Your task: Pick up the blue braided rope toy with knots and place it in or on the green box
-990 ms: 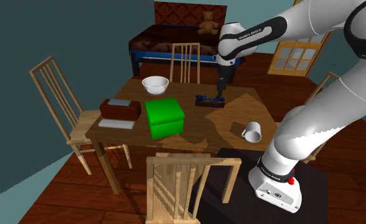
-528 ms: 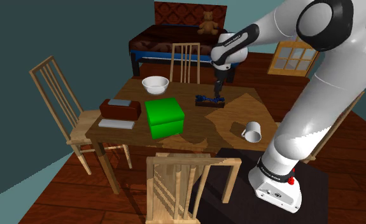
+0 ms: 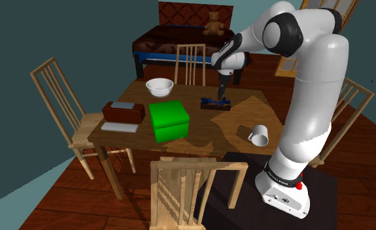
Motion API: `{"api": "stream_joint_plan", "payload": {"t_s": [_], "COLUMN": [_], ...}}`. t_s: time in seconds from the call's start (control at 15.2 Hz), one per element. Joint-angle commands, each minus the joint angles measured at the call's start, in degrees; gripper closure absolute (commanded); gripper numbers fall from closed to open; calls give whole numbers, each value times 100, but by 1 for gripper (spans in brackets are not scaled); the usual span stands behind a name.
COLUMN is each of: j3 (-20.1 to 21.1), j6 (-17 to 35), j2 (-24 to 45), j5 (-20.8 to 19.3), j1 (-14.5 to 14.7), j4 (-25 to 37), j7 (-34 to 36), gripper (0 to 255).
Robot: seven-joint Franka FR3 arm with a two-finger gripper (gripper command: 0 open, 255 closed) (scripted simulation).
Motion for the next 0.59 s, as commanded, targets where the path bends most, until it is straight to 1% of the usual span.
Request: {"api": "stream_joint_plan", "payload": {"t_s": [0.0,0.26,0.46,0.53], "j3": [100,355,546,581], "j6": [15,-70,-208,-237], "j2": [507,1428,2121,2238], "j5": [344,823,1075,1107], "j1": [-202,-671,-1020,-1080], "j4": [445,1401,2226,2375], "j7": [-352,-866,-1133,-1166], "gripper": [0,0,0,0]}}
